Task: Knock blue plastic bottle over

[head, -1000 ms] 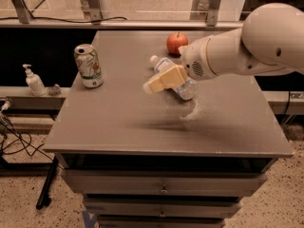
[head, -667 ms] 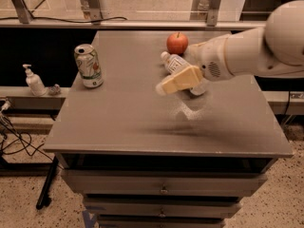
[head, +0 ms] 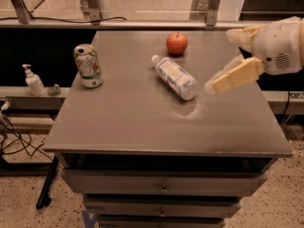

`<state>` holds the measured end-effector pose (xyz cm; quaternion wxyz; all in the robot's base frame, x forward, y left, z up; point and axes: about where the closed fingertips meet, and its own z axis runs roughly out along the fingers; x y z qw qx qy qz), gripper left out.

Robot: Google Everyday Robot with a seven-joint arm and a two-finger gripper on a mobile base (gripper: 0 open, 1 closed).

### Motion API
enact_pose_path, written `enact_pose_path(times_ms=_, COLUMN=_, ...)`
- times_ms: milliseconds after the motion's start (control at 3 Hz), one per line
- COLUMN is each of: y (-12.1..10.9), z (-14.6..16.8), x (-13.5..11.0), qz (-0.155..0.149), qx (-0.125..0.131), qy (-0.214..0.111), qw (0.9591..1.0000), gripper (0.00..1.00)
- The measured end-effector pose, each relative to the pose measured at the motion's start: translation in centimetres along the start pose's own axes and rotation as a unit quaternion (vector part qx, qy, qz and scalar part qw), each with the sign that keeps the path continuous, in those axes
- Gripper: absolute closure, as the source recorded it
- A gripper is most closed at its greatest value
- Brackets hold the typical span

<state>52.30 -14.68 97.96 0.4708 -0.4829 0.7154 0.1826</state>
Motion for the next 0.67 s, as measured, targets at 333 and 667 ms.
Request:
enact_pose_path(times_ms=333, y=-0.6, z=-4.26, x=0.22, qz=-0.023, qx=-0.006, qy=-0.005, qw=0.9997, gripper=0.0)
enact_pose_path(times_ms=667, y=-0.3, z=-4.17, x=-0.17, qz=-0.026, qx=-0.011, qy=-0.006, qw=0.9996, gripper=0.0)
